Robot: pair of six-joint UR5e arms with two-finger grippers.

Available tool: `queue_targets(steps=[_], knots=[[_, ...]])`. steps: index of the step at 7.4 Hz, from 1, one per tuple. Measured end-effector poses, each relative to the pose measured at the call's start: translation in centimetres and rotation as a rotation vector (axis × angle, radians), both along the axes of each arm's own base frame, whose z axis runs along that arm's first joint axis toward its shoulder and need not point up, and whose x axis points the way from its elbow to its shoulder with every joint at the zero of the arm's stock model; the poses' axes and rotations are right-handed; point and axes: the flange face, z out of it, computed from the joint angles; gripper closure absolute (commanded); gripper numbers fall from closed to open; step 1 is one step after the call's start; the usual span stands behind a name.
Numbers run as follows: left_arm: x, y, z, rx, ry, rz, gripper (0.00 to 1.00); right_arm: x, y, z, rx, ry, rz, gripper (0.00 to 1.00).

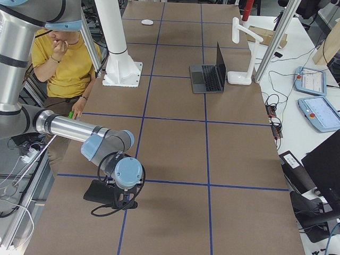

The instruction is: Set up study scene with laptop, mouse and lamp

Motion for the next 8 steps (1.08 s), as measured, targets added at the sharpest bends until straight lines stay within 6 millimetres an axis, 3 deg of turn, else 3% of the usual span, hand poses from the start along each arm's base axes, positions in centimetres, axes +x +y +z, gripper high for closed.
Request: queue_targets(steps=[1, 3, 5, 6, 7, 8], knots=[[0.0, 0.0, 0.0, -0.001, 0.000, 0.000, 0.00, -1.0, 0.2, 0.0, -0.063, 0.035, -0.015, 0.31], [0.0, 0.1, 0.0, -0.001, 0.000, 0.000, 0.00, -1.4, 1.8, 1.9, -0.159, 0.081, -0.036, 0.41], [0.0, 0.2, 0.0, -0.001, 0.000, 0.000, 0.00, -1.7, 2.6, 4.2, -0.214, 0.088, -0.057, 0.41], [0.0, 0.2, 0.0, -0.001, 0.000, 0.000, 0.00, -2.2, 2.1, 5.2, -0.231, 0.087, -0.074, 0.38], [0.0, 0.2, 0.1, -0.002, 0.000, 0.000, 0.00, -2.7, 0.8, 6.1, -0.240, 0.084, -0.092, 0.27], [0.0, 0.2, 0.1, -0.004, 0.000, 0.000, 0.00, -3.5, -0.9, 7.0, -0.243, 0.080, -0.113, 0.23]])
